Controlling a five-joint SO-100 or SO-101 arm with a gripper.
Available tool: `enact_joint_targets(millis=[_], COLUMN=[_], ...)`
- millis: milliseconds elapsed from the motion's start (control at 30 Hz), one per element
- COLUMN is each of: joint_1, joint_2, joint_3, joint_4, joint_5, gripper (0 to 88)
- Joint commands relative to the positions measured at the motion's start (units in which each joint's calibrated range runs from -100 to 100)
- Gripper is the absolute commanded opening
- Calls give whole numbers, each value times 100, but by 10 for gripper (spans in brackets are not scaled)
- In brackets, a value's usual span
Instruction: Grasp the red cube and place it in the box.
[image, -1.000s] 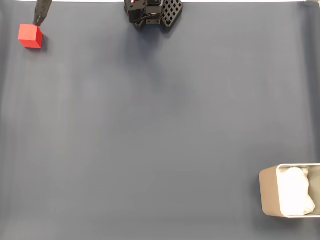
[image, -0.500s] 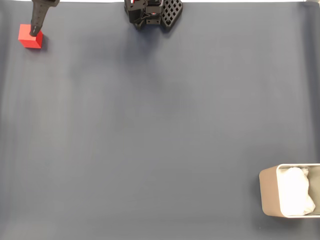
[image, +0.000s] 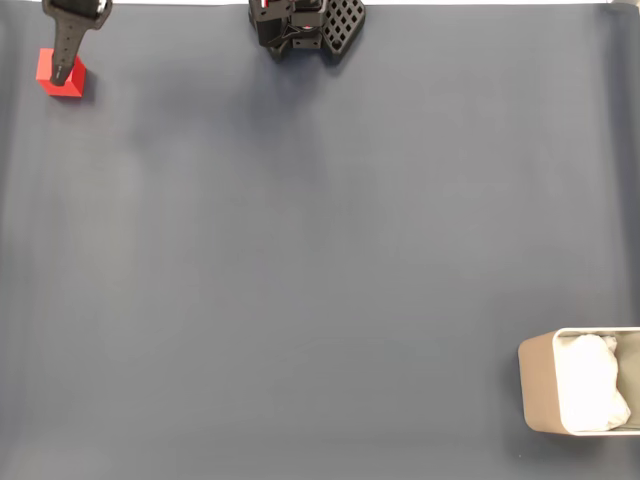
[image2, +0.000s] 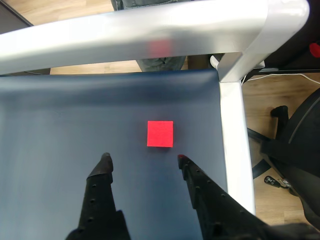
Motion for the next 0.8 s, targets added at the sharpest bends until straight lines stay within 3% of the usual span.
enact_joint_targets(millis=[0,767], joint_1=[38,88], joint_2=[99,905], joint_3=[-74,-274], joint_4=[-199,-814], joint_5=[-34,-88], gripper=[308,315])
